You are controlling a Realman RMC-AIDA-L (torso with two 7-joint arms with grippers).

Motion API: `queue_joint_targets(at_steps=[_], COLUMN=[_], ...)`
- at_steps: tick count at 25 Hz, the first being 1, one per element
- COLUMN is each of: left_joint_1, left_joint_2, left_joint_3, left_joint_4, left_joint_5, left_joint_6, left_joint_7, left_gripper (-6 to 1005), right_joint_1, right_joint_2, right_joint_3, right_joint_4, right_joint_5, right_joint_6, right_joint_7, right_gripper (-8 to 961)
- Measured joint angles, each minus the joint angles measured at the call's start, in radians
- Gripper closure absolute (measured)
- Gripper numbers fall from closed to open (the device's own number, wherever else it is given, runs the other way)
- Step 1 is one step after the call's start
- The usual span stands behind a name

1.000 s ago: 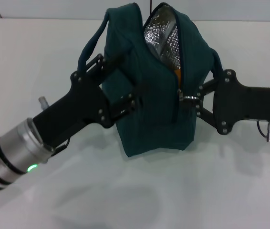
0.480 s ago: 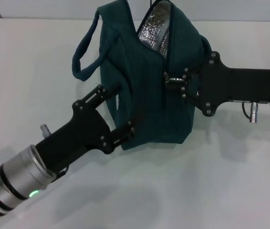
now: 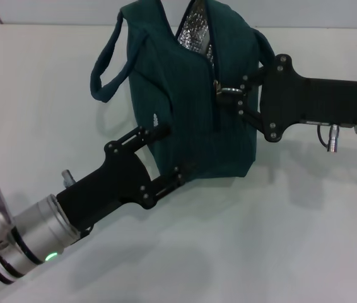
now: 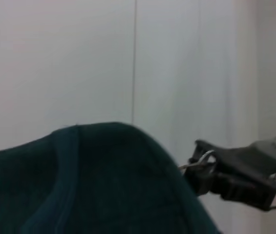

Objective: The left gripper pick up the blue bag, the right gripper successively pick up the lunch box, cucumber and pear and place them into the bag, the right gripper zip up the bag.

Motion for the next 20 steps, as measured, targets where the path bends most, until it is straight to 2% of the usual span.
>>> queue_joint_targets(at_steps=[1, 6, 12, 17, 20], left_joint_1=[-0.002, -0.005, -0.028, -0.039, -0.045], left_joint_2=[0.000, 0.000, 0.000, 0.000, 0.002], left_joint_3=[-0.002, -0.004, -0.006, 0.003, 0.004], left_joint_4=[0.000, 0.008, 0.011, 0.012, 0.012], left_joint_5=[-0.005, -0.015, -0.027, -0.027, -0.021], left_joint_6=[-0.011, -0.026, -0.052, -0.076, -0.077], left_joint_7=[0.000, -0.002, 0.001, 0.012, 0.016], left_gripper=[323, 344, 545, 773, 801], right_joint_1=[0.000, -0.006, -0.011, -0.025, -0.036], right_joint_2=[0.001, 0.002, 0.002, 0.000, -0.002], right_joint_3=[0.000, 0.000, -0.002, 0.003, 0.001], right_joint_4=[0.000, 0.000, 0.010, 0.011, 0.010], right_joint_5=[0.000, 0.011, 0.026, 0.043, 0.051], right_joint_6=[0.000, 0.000, 0.000, 0.000, 0.000], right_joint_7=[0.000, 0.000, 0.000, -0.001, 0.000], right_gripper=[937, 937, 937, 937, 937])
